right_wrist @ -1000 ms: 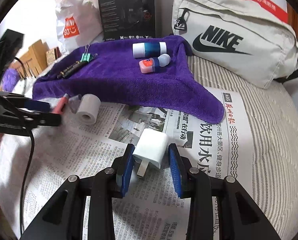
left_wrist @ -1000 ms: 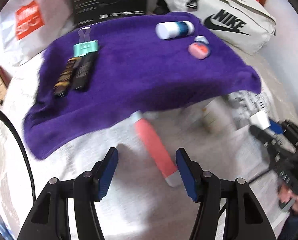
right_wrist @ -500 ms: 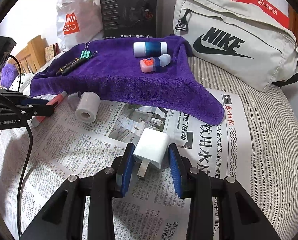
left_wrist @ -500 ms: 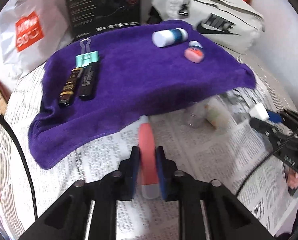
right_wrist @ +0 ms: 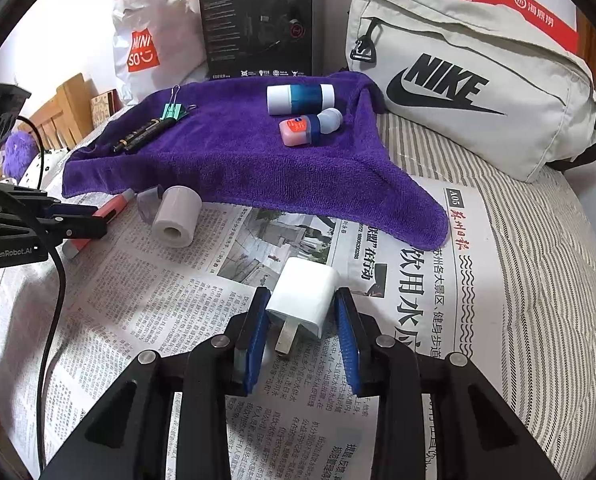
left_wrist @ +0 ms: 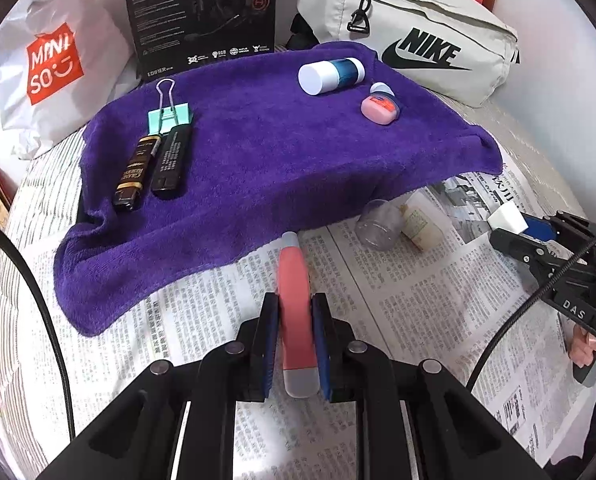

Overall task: Organize rigid objects
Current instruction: 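Carry the pink marker and the white charger onto the purple towel with both grippers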

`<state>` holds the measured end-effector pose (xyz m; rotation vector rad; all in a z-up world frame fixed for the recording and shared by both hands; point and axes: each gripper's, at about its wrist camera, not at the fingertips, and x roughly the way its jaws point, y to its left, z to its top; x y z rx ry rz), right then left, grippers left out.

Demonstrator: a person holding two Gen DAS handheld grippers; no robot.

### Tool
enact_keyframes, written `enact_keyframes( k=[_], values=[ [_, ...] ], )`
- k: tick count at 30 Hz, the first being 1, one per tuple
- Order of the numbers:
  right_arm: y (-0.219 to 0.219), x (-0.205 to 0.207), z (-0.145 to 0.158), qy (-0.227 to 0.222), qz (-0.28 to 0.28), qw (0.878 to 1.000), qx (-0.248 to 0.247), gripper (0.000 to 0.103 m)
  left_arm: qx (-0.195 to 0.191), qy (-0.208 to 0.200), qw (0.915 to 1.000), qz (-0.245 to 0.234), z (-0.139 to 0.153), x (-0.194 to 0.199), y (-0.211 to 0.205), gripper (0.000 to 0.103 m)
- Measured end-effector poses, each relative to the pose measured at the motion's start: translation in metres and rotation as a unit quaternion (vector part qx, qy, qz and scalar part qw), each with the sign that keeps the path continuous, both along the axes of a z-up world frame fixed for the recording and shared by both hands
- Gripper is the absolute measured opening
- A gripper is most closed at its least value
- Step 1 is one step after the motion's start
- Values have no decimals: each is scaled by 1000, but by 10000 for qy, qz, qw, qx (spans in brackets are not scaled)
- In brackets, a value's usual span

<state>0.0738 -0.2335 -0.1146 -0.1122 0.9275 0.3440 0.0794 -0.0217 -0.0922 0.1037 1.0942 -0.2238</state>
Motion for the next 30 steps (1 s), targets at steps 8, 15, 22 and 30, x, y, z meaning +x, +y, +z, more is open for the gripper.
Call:
enact_keyframes(
  k=[8,15,22,30],
  values=[
    [8,-2,10,144,245,9995,101,31,-141,-133,9998,11,17,-8,15,17],
    [16,-1,26,84,407,9990,155,31,-254,-267,9993,48,31,-7,28,16],
    [20,15,48,-90,468,9986,235,31,-365,-333,9987,121,41,2,42,16],
    [23,40,59,-188,464,9985,239,31,-353,-326,9987,156,45,22,49,16]
  ],
)
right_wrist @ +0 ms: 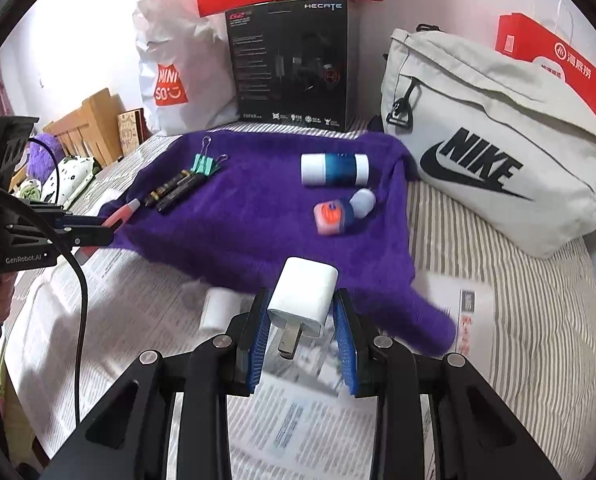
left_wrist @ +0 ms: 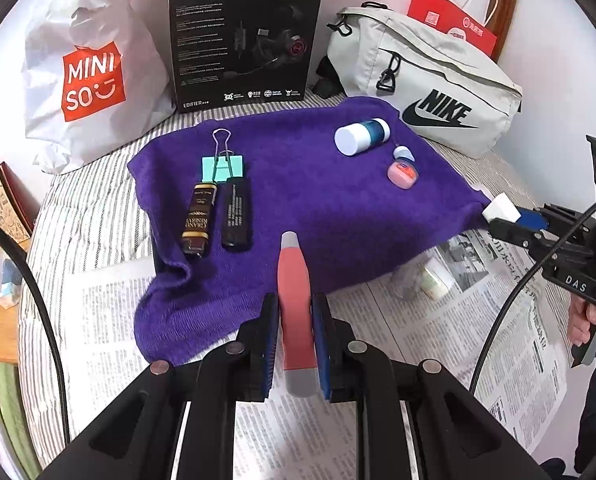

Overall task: Organize rigid objects
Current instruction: 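Carry the pink marker and the white charger onto the purple towel with both grippers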

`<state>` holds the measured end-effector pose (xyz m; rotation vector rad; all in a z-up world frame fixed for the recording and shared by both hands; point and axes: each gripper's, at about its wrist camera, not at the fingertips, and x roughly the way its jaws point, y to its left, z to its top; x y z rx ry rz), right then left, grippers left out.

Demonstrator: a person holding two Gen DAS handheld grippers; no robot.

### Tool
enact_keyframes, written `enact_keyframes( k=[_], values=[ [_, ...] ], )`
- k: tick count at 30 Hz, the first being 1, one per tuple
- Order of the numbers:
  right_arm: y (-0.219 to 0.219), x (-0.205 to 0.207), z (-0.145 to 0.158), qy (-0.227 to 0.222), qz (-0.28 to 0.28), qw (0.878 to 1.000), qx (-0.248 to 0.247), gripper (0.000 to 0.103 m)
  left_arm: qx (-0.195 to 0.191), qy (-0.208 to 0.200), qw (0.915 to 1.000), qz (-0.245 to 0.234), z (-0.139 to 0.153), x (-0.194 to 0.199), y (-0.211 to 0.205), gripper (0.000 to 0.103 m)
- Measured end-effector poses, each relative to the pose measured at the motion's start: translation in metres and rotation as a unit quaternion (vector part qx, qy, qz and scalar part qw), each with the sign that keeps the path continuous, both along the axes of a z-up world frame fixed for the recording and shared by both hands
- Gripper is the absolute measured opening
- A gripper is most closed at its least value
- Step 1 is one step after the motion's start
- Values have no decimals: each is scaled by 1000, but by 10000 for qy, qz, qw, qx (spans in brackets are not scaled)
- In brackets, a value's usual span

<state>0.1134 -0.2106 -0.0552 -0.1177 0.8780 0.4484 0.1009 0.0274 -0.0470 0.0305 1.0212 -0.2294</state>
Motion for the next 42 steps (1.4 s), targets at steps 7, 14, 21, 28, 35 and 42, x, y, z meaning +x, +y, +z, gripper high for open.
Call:
enact_keyframes(
  k=[7,14,21,28,35,42],
  values=[
    [4,35,-3,83,-9,9999,-65,31,28,33,10000,31,1,18,3,16],
    [8,72,-27,463,-67,9987,-180,31,27,91,10000,9,-3,33,4,16],
    [15,90,-47,716,-13,9968,-342,28,-25,167,9999,33,-12,44,9,17],
    [18,93,-48,613,39,9973,-410,27,-38,222,9997,8,-18,49,9,17],
    [15,92,-47,719,143,9962,-472,27,-10,243,9997,3,-19,54,9,17],
    [12,92,-42,708,181,9964,-434,33,-21,277,9996,-38,-21,59,6,17]
  ],
)
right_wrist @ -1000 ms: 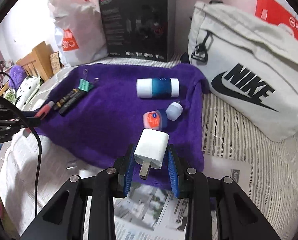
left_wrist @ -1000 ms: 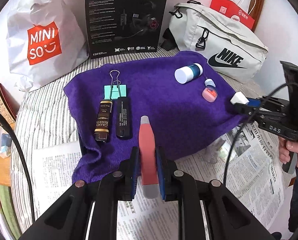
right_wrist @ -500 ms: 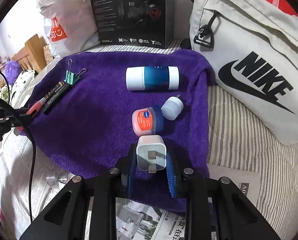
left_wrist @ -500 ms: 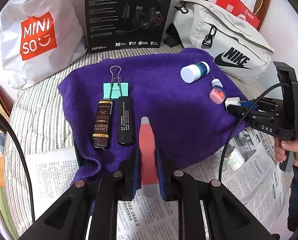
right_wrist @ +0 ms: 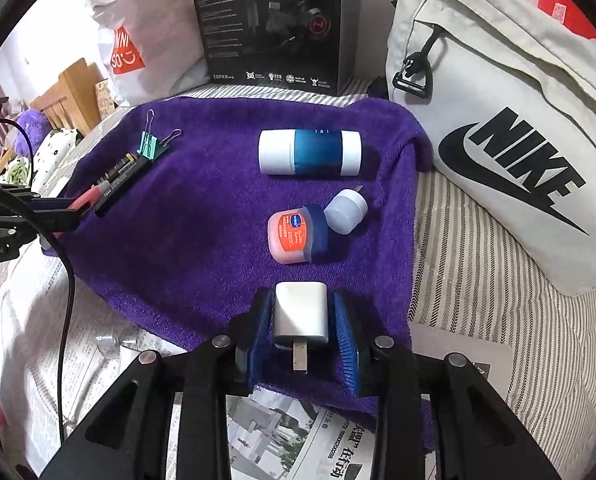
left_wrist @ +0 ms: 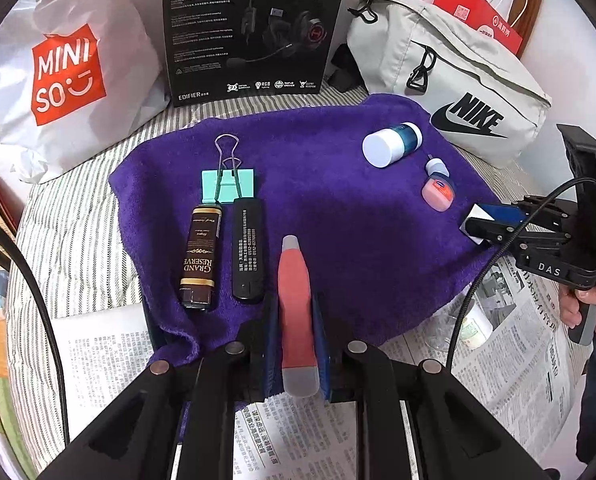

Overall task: Organize rigid objects
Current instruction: 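Carry the pink marker and the white charger onto the purple towel with both grippers, then release the charger on the towel with the right gripper while the left lays the pink marker down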

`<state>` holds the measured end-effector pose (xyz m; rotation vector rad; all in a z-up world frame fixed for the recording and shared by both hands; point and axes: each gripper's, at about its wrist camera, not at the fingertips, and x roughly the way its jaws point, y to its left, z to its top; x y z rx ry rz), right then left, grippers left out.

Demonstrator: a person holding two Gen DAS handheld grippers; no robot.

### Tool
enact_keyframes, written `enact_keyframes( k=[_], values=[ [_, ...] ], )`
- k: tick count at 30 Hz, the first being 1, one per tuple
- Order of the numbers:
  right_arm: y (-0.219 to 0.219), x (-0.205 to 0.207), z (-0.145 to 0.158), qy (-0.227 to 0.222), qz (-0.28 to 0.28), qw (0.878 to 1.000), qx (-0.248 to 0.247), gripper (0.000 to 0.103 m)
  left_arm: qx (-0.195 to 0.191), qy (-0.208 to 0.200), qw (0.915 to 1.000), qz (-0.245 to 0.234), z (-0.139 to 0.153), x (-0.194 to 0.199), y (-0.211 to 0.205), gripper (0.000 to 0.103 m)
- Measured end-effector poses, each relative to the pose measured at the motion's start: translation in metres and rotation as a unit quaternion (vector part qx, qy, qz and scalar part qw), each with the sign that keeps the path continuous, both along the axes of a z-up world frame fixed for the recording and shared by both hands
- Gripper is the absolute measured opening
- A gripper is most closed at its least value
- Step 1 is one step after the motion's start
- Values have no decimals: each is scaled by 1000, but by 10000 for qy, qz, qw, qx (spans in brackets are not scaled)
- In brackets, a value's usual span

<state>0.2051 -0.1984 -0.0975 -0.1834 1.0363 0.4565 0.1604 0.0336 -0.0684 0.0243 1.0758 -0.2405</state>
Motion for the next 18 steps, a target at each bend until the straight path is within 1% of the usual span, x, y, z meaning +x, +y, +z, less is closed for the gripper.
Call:
enact_keyframes(
  k=[3,4,5,13,18],
  values=[
    [-3,-3,6,-96,-50,9999,45,41,-17,32,10000,12,-2,4,0,17],
    [-5,-5,10,-151,-85,9998,77,46,-14,55,10000,19,-4,6,0,16],
    [-7,-7,13,-216,-121,9996,115,48,0,77,10000,29,-6,8,0,16],
    [-14,-28,32,-451,-158,9984,292,48,76,214,9997,70,-22,23,-7,17],
    [-14,-39,40,-549,-144,9976,409,48,148,211,9996,77,-27,31,-8,17]
  ],
)
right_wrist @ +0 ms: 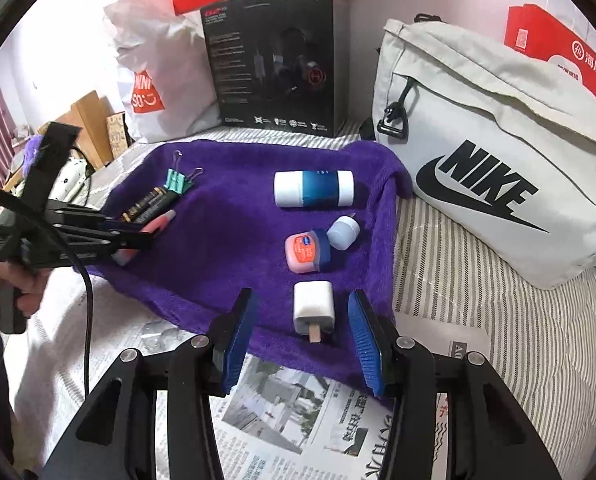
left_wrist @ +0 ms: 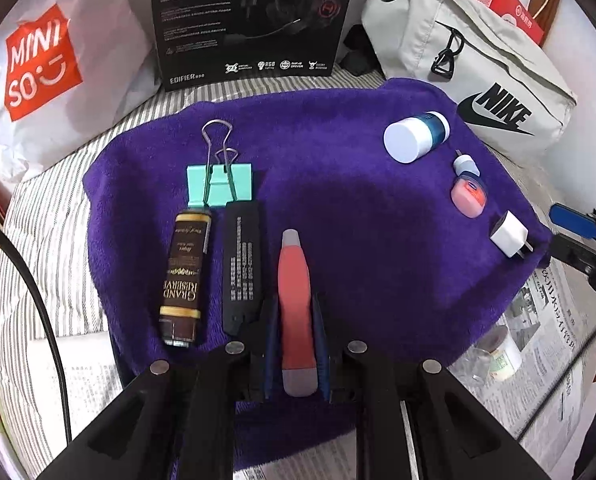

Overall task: Organize rigid objects
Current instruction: 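Release the charger on the towel with the right gripper while the left lays the pink marker down, then withdraw both open grippers from the towel toward the newspaper items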

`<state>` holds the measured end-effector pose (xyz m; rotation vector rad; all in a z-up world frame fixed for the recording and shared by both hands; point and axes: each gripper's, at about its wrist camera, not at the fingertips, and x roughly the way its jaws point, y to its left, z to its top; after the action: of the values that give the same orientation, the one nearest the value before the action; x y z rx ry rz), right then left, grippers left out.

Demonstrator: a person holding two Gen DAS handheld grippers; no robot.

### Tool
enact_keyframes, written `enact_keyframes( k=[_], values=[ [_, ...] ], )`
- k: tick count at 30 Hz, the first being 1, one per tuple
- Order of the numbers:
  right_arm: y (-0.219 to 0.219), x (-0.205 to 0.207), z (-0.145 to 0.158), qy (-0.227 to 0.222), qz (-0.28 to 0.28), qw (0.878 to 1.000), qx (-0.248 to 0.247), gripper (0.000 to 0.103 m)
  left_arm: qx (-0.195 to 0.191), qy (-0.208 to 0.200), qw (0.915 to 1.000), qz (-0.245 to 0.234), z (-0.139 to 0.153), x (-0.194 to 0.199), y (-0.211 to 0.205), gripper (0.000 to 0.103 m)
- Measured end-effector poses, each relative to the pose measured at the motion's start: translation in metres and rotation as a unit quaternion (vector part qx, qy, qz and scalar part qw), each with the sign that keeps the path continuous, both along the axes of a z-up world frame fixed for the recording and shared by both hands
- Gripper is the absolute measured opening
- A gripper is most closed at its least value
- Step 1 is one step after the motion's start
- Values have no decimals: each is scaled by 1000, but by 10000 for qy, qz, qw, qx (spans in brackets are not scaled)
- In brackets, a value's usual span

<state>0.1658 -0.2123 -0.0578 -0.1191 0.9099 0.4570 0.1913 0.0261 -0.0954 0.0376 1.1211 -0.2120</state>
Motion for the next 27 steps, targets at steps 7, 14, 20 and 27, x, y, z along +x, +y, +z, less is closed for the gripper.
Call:
enact_keyframes(
  k=[7,14,20,27],
  values=[
    [4,-23,4,9,134,9999,42,48,147,-64,9999,-29,-1,-3,-4,17],
    [17,-54,-7,233,321,9991,141,48,122,-51,9999,-37,-1,-16,-9,45],
    [33,-60,-23,468,335,9980,253,48,182,-114,9994,276,13,-31,-1,50],
    [56,-59,-32,500,459,9975,204,48,236,-393,9978,474,36,-66,13,54]
  ],
)
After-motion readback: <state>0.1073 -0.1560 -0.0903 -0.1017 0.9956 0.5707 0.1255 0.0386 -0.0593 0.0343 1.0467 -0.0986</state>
